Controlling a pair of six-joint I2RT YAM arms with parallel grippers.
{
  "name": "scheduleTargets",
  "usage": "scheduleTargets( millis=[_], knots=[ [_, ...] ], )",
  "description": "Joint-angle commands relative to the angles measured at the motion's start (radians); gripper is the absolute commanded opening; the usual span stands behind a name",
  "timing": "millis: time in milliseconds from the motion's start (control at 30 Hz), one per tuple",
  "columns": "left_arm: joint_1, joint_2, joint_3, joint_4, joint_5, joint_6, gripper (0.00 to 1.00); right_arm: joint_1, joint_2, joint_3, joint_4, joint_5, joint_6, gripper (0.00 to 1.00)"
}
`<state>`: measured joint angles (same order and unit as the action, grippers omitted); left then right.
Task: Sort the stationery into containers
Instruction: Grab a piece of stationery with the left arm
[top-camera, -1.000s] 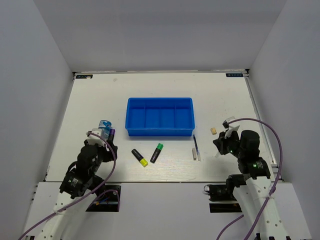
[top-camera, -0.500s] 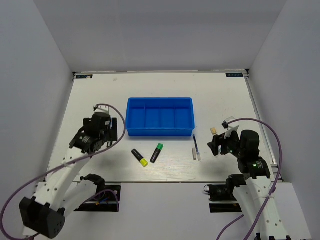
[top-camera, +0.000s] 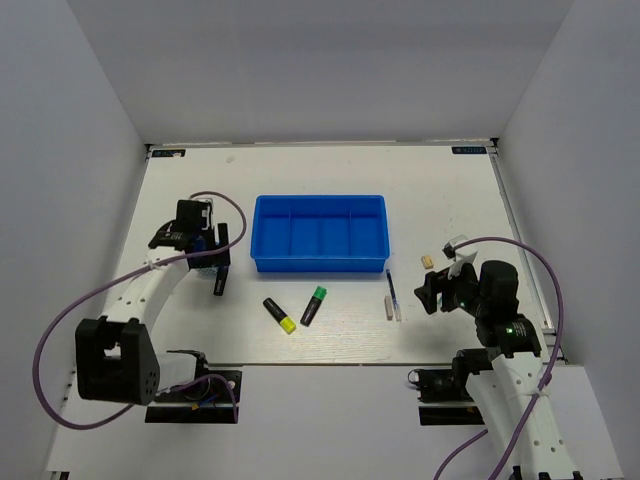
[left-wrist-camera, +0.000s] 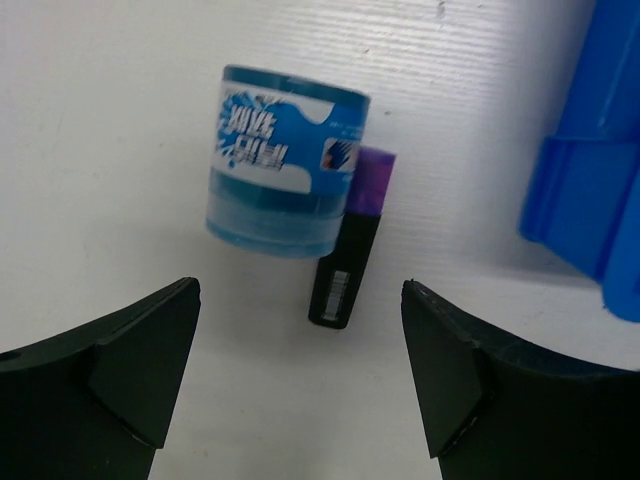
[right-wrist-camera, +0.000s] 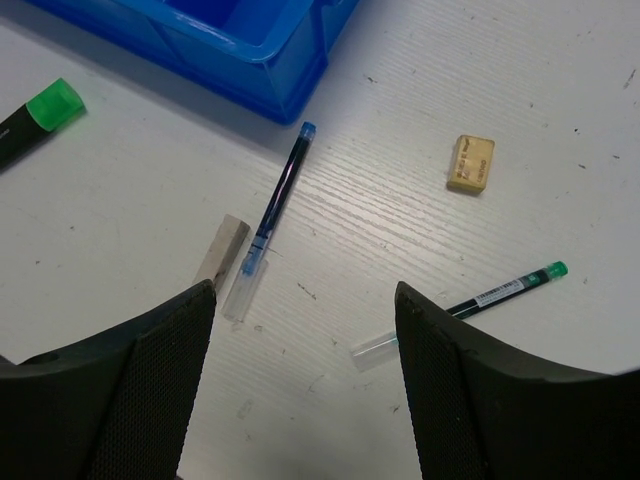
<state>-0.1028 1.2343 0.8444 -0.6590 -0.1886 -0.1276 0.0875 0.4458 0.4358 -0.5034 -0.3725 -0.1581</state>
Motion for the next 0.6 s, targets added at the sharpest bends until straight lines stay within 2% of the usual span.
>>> scheduleTargets(
  millis=[0,200,367,567],
  knots=[
    [0.003,0.046,0.062,0.068,0.075,0.019,0.92,0.006,0.005,0.038,-0.007,-0.025,0.003,0.75],
    [0.024,0.129,0.090,0.084,0.028,0.046,0.89,0.011,0.004,0.040,-0.011,-0.034,0.008,0.75],
    [0.069,0.178,0.099,0.098,0.040,0.045,0.88,0.006,0.005,0.041,-0.021,-0.046,0.005,0.75],
    [0.069,0.260,0.130,0.099,0.034,0.060,0.88,0.009,0.010,0.041,-0.020,-0.054,0.003,0.75]
  ],
)
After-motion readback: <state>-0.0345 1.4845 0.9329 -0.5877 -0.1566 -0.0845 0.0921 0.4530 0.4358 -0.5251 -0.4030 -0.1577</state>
